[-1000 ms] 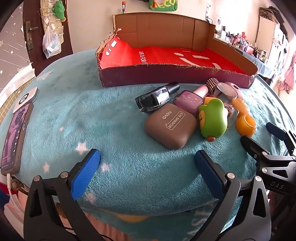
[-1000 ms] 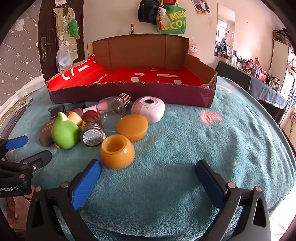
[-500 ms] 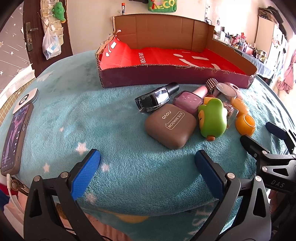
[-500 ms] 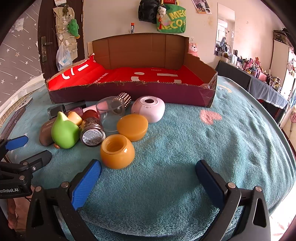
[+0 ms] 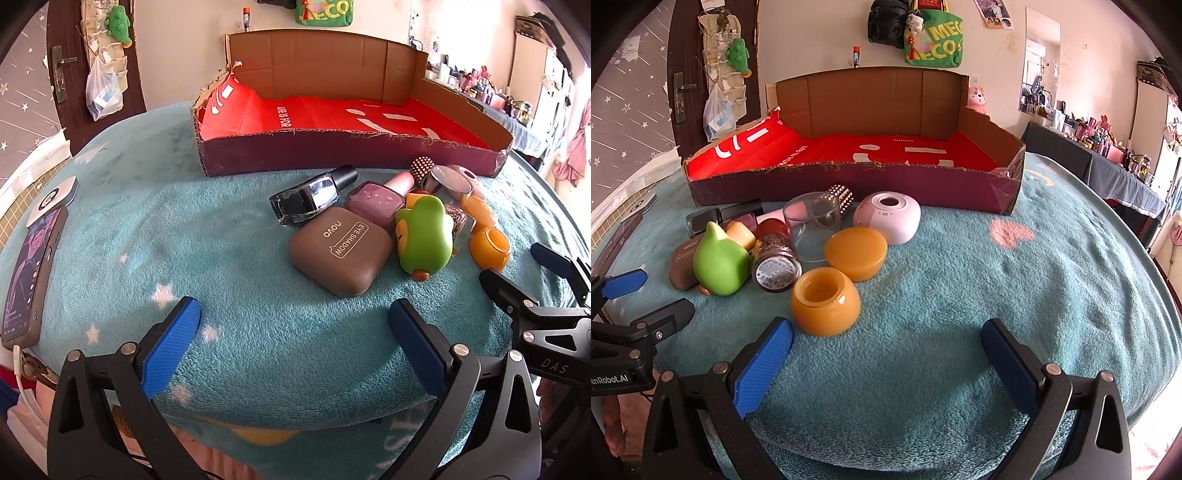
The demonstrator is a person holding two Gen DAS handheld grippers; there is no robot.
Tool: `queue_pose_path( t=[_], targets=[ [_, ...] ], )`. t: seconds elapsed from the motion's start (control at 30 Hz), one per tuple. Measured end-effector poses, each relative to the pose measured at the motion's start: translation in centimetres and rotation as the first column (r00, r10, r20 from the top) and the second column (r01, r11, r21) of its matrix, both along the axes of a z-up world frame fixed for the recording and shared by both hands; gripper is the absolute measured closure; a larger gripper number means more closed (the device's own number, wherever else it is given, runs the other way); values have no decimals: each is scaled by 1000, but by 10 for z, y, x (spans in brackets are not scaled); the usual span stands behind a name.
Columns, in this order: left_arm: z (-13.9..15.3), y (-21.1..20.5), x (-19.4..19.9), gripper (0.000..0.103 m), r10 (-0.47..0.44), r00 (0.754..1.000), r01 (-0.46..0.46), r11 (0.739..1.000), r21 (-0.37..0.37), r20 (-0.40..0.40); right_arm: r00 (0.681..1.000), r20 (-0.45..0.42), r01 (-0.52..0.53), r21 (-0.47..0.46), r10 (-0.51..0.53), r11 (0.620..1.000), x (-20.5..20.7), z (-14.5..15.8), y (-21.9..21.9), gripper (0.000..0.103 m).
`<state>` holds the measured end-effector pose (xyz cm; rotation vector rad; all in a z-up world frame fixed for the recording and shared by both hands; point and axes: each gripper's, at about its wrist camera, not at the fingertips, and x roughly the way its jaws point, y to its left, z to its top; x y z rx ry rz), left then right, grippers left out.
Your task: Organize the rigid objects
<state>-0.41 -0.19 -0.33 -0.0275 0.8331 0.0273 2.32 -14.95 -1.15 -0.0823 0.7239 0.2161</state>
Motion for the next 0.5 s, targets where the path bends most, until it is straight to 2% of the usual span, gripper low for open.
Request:
queue_pose_path(
  t=[0.5],
  targets=[
    [1,0,0,0,-4,1000,4,1000,-4,-4,1000,4,-11,1,11,1000,-1,1,1,0]
  ],
)
